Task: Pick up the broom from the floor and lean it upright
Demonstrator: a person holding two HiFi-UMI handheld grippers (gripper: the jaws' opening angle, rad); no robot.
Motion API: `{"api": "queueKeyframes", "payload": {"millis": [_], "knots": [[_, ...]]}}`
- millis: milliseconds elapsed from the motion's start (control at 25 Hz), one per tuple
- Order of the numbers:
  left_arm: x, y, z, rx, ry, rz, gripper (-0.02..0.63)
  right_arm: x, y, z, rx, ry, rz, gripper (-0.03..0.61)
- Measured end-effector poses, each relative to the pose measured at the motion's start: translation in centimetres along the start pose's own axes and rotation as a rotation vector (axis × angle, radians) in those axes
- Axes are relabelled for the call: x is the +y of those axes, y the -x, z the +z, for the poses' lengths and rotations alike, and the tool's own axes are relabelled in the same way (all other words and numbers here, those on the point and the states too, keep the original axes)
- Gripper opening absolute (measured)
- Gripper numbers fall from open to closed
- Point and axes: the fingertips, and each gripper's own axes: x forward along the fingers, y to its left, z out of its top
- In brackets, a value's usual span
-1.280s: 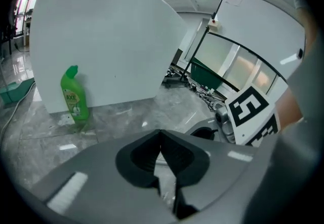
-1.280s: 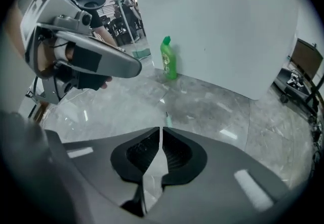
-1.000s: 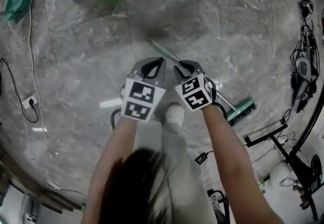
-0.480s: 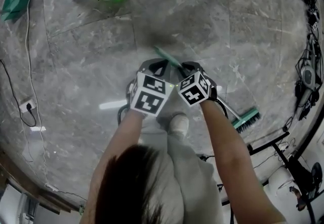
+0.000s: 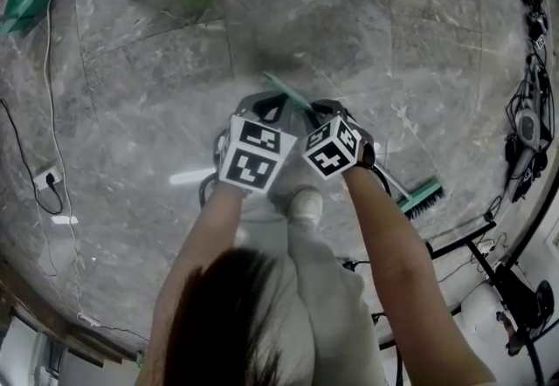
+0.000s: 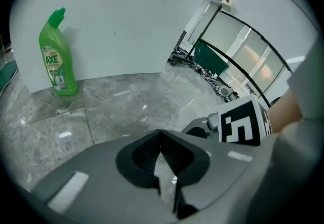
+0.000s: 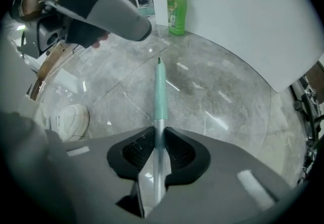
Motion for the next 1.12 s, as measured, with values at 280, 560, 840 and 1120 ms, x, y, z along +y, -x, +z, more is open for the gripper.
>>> {"api": "queueKeyframes", "payload": {"millis": [280,560,840,1120], "knots": [[-1.5,3.4,4.1,-0.061,-0.026,0.025,-0.002,-0.4,5.6,2.0,-0.074,-0.011,-0.003,0.074],[-4.5,8.1,10.1,-0.111,-0.077,0.009,-0.002,-2.3,13.2,4.8,-0.15,-0.046,-0.039,0.074],[-6.1,13.3,16.8,-0.191,-0.111,0.043,-0.002,-4.4,20.6,8.1,-0.249,-0.089,-0.087,0.072],[-7.2,17.2,21.9,-0.25,-0.151,0.067,-0.002,-6.2,26.6,11.1,-0.32,-0.142,-0.129,0.072]]}}
